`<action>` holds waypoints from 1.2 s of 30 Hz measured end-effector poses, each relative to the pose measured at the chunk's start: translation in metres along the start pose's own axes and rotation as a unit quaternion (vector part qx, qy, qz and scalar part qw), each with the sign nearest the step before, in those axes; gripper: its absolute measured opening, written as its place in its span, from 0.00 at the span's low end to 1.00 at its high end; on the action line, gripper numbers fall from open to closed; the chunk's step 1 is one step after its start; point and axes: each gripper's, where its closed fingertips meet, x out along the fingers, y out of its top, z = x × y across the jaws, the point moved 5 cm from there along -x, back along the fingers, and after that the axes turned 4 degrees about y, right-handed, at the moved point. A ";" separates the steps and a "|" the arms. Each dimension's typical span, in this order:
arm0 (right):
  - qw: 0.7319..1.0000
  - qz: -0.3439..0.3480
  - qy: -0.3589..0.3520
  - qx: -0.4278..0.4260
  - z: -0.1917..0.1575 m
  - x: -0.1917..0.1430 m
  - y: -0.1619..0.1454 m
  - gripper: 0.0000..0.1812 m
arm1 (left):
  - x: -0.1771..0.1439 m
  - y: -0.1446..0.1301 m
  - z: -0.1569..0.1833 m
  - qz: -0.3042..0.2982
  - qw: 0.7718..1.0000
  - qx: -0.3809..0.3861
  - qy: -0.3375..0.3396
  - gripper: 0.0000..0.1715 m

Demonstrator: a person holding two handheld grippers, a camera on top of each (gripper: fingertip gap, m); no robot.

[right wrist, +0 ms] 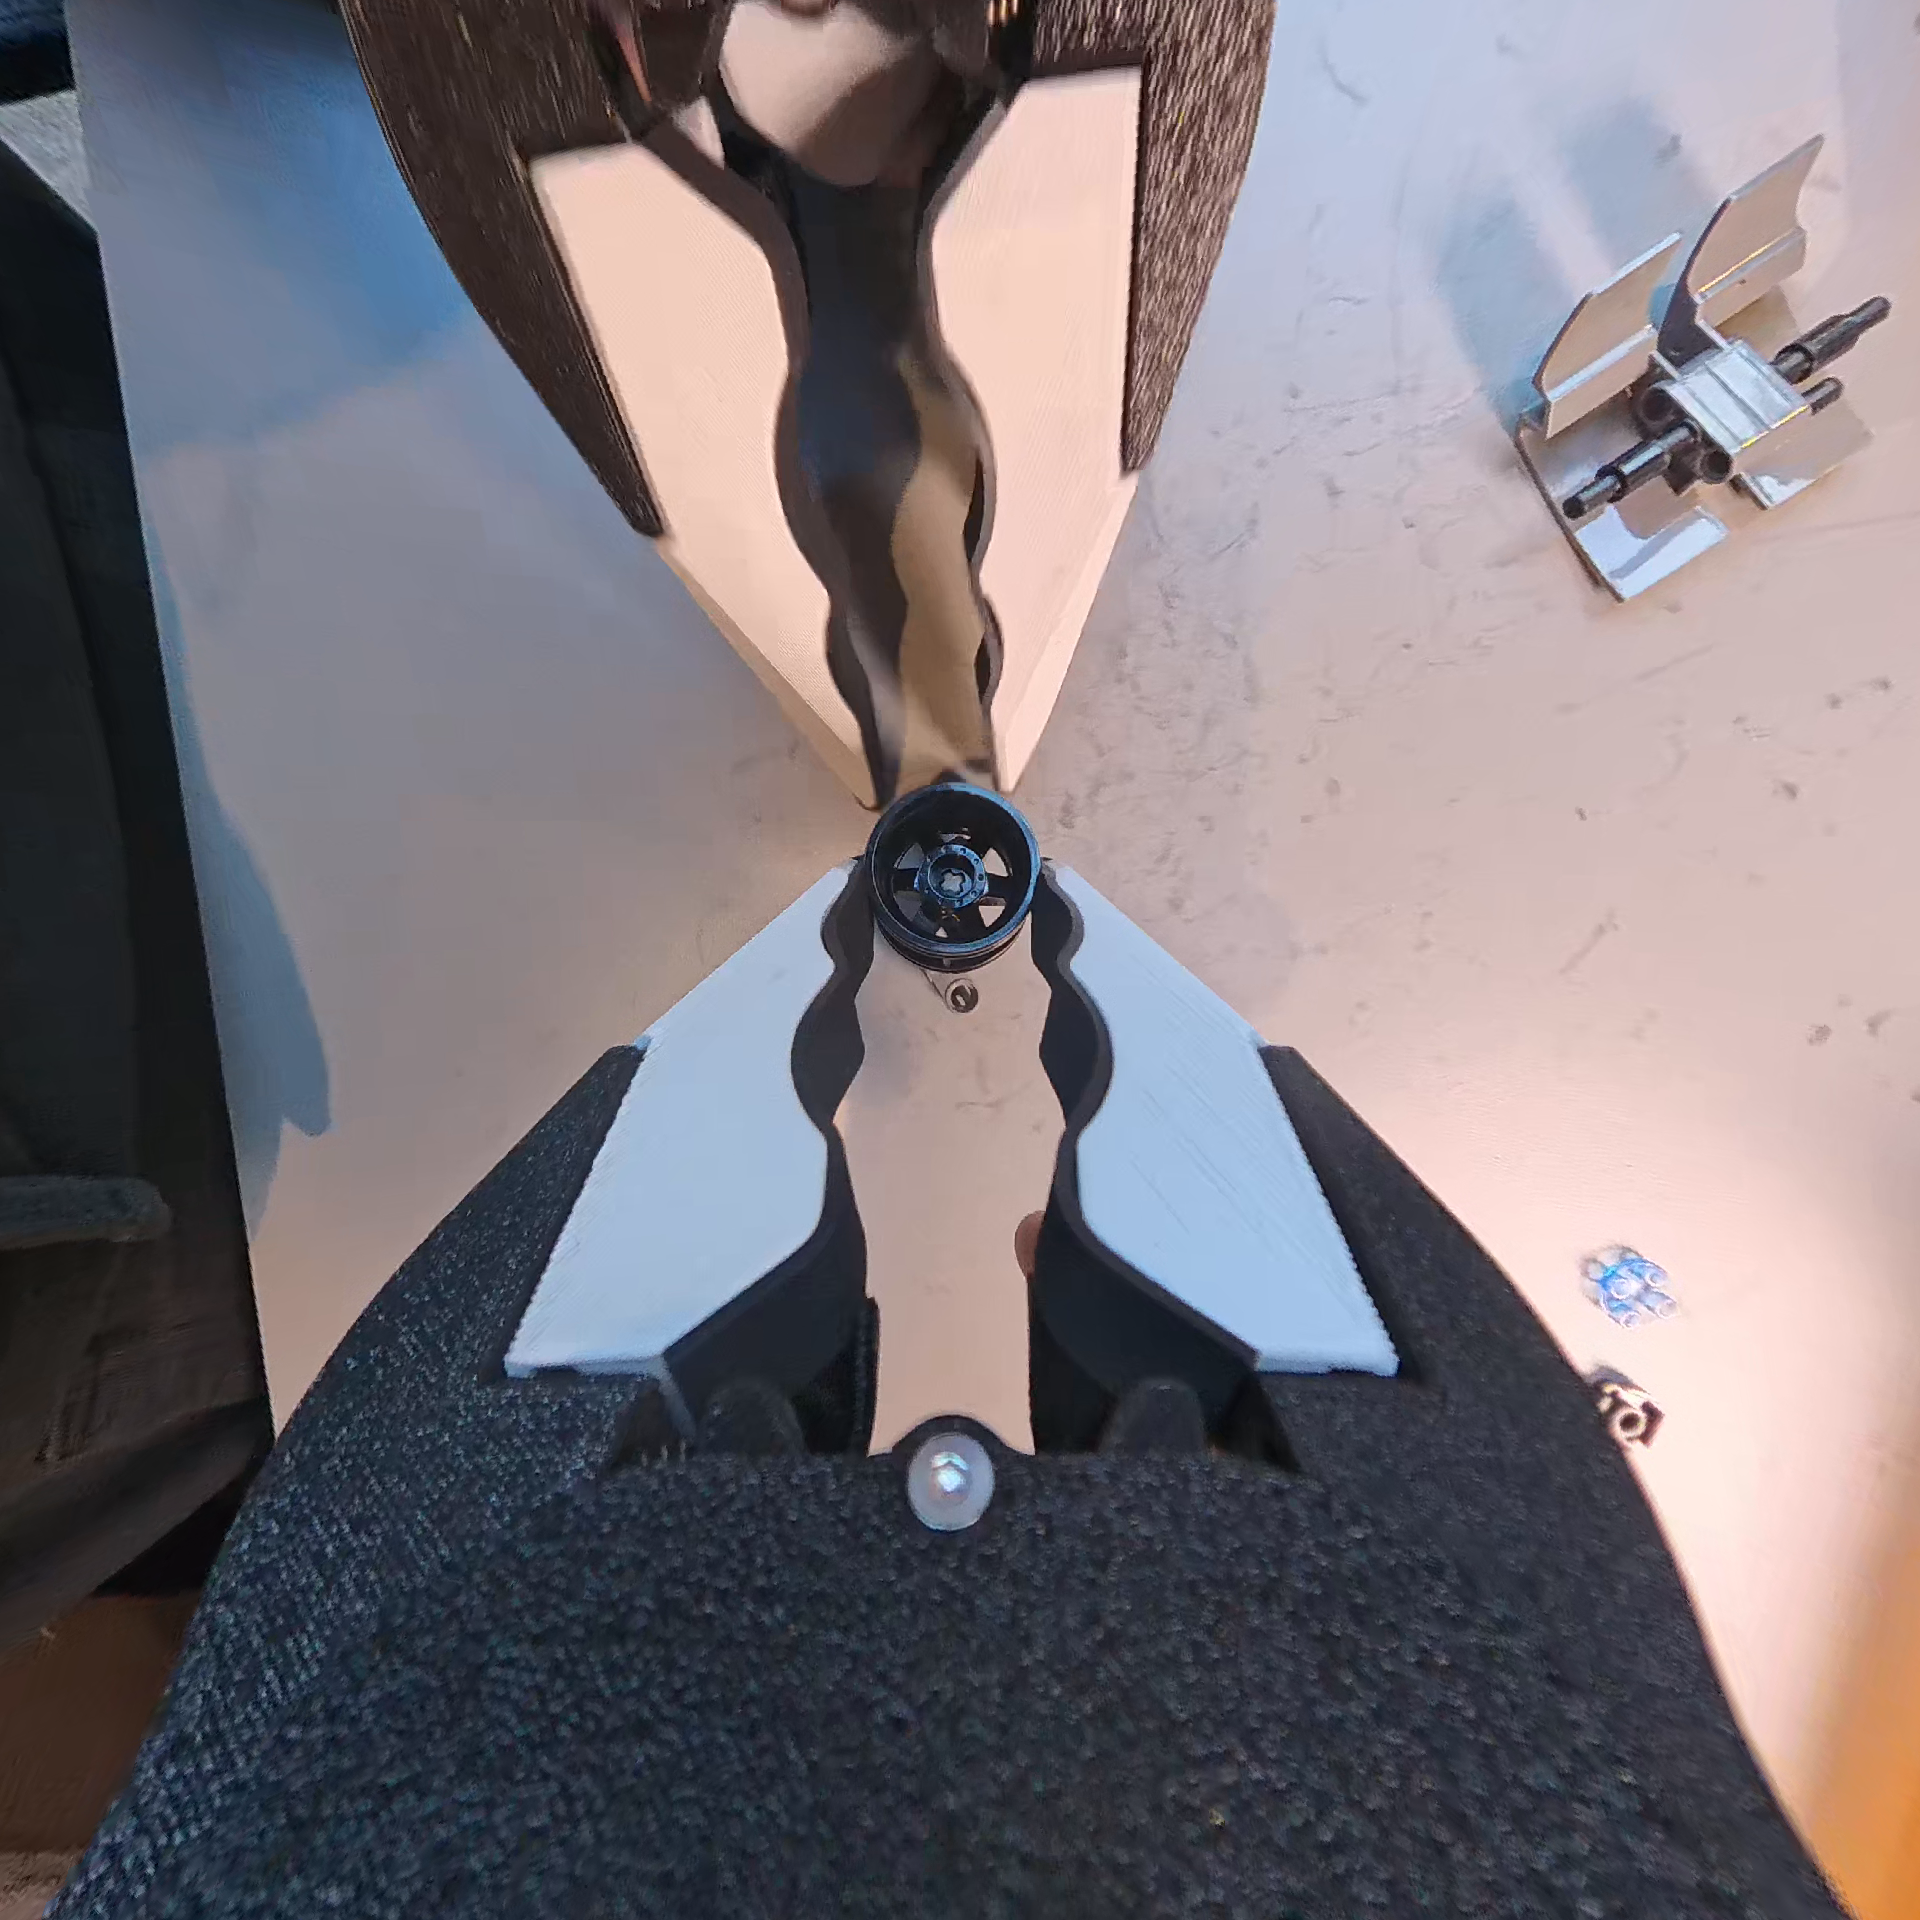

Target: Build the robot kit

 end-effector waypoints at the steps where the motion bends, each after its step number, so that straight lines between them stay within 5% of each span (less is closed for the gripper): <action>1: 1.000 0.003 0.001 0.002 0.000 0.000 0.000 0.17 | -0.005 0.004 -0.001 0.020 1.000 -0.011 -0.009 0.15; 4: 1.000 0.012 0.000 0.004 0.000 0.000 -0.001 0.17 | -0.014 0.020 -0.002 0.081 0.995 -0.051 -0.033 0.17; 20: 0.999 0.039 0.003 0.006 -0.001 0.004 -0.012 0.17 | 0.006 0.017 0.004 0.030 0.999 -0.032 -0.016 0.17; 32: 0.997 0.074 -0.012 0.006 -0.002 0.003 -0.016 0.18 | 0.001 0.015 0.003 0.046 0.999 -0.023 -0.017 0.15; 36: 0.997 0.065 -0.030 -0.021 -0.005 0.011 -0.022 0.28 | 0.003 0.009 0.002 0.023 1.000 -0.014 -0.007 0.16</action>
